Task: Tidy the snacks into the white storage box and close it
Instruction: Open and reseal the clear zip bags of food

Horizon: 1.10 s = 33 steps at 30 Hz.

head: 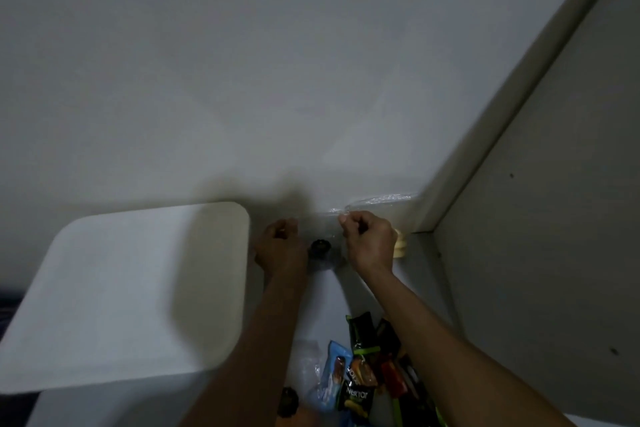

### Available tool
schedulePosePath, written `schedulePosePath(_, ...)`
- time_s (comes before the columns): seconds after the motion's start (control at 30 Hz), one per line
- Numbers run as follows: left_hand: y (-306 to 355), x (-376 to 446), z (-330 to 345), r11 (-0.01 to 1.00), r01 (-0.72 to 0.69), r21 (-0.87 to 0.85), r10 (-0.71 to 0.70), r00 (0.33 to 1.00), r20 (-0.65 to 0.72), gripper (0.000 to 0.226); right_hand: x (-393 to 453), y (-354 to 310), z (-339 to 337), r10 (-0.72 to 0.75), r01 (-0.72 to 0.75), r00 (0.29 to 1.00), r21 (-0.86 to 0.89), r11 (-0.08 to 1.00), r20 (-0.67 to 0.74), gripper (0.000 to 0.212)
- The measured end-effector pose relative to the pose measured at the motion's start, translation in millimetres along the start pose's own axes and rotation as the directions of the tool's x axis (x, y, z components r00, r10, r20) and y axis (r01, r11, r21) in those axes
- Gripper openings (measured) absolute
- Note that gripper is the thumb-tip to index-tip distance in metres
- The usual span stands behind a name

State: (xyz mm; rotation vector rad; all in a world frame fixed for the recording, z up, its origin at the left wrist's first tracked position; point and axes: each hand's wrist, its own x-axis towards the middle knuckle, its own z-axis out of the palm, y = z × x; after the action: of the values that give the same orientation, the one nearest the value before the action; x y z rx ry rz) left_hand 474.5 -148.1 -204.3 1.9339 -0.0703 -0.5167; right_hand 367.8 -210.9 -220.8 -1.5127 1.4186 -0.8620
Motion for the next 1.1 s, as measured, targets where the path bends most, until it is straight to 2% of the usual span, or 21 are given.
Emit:
schedulePosePath(0.13,1.6,0.5,2.5,1.0,-0.003,-0.025,0.003,1.0,-0.01,0.031,-5.0,-0.3,2.3,0.004,-0.003,1.0,0.026,1.0,-0.027,0.015)
schedulePosePath(0.23,1.7,-5.1,1.5,1.0,0.01,0.021,-0.01,1.0,0.001,0.044,-8.0,3.3,5.1,0.05,-0.048,0.998,0.056,0.997,-0.042,0.019)
schedulePosePath(0.27,0.0,-6.3,0.7,1.0,0.014,0.026,-0.014,1.0,0.009,0.043,-9.4,4.1,5.1,0.07,-0.067,0.997,0.066,0.996,-0.039,0.021)
schedulePosePath(0.37,-2.7,-16.7,-8.0,0.998,-0.014,0.066,0.011,0.999,0.043,0.023,-17.7,6.0,-0.3,0.108,-0.107,0.994,0.063,0.992,-0.013,0.026)
schedulePosePath(0.4,-3.1,-22.1,-12.7,0.996,-0.022,0.082,0.018,0.998,0.054,0.025,-21.8,7.2,-2.8,0.11,-0.11,0.994,0.055,0.992,0.0,0.026)
schedulePosePath(0.47,-3.5,-35.9,-25.0,0.992,-0.053,0.111,0.043,0.995,0.087,0.03,-33.7,8.8,-9.9,0.11,-0.112,0.994,0.063,0.992,0.024,0.023)
schedulePosePath(0.6,3.3,-68.8,-55.2,0.983,-0.169,0.077,0.149,0.965,0.216,0.015,-69.8,6.6,-32.6,0.091,-0.096,0.993,0.072,0.993,0.077,0.013)
schedulePosePath(0.77,-18.8,-108.7,-117.0,0.952,-0.299,0.064,0.259,0.899,0.352,0.015,-141.1,8.2,-68.0,0.052,-0.044,0.984,-0.051,0.998,0.168,0.013)
schedulePosePath(0.83,-40.2,-121.6,-143.5,0.931,-0.343,0.123,0.284,0.895,0.344,0.014,-172.5,13.8,-75.1,0.062,-0.034,0.971,-0.122,0.992,0.232,0.012)
schedulePosePath(0.97,-101.9,-124.8,-179.4,0.953,-0.177,0.246,0.114,0.961,0.252,0.011,-213.0,39.5,-61.7,0.162,-0.09,0.918,-0.207,0.974,0.361,0.01)
schedulePosePath(1.1,-156.8,-103.9,-182.7,0.867,-0.122,0.484,-0.001,0.969,0.247,0.029,-219.0,59.3,-37.3,0.179,-0.055,0.9,-0.304,0.951,0.397,0.022)
